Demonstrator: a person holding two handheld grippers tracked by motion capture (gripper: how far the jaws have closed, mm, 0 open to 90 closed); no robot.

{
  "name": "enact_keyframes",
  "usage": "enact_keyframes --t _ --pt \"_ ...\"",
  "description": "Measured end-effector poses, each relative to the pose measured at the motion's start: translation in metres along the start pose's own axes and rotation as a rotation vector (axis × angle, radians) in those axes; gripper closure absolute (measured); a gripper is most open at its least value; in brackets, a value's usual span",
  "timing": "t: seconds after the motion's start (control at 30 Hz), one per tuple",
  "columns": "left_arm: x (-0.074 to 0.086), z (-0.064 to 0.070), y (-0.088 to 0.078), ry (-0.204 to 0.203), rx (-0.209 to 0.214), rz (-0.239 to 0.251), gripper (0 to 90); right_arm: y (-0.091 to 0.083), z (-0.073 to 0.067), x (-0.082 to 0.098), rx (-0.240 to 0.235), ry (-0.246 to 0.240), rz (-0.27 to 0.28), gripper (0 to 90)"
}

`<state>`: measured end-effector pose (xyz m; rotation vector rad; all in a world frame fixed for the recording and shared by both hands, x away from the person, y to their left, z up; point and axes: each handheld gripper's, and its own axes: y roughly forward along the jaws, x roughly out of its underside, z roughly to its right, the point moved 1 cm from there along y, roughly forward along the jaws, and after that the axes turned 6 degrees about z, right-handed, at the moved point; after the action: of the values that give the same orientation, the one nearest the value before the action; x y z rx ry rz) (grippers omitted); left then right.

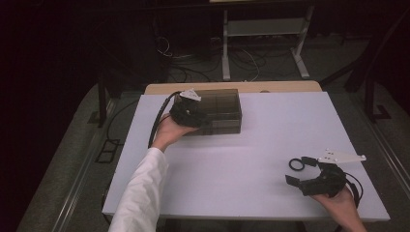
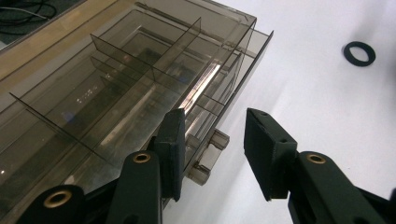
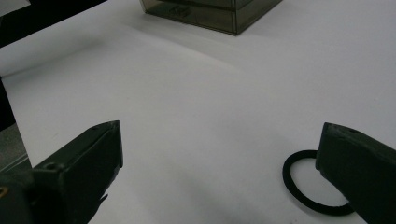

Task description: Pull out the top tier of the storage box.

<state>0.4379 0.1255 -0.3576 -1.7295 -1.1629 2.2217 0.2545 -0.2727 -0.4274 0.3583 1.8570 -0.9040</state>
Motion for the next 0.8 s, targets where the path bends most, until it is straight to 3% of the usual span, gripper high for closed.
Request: enact_keyframes --t 0.3,0.8 --pt "0.0025 -0.0001 0.0035 0.004 -0.003 -0.021 64.0 0.0000 0.0001 0.0002 0.000 -0.001 -0.002 0.3" --pt "0.0047 -0.0016 0.0035 0.016 -0.026 -0.014 74.3 -0.0004 0.0002 0.0001 0.004 -0.002 0.000 0.3"
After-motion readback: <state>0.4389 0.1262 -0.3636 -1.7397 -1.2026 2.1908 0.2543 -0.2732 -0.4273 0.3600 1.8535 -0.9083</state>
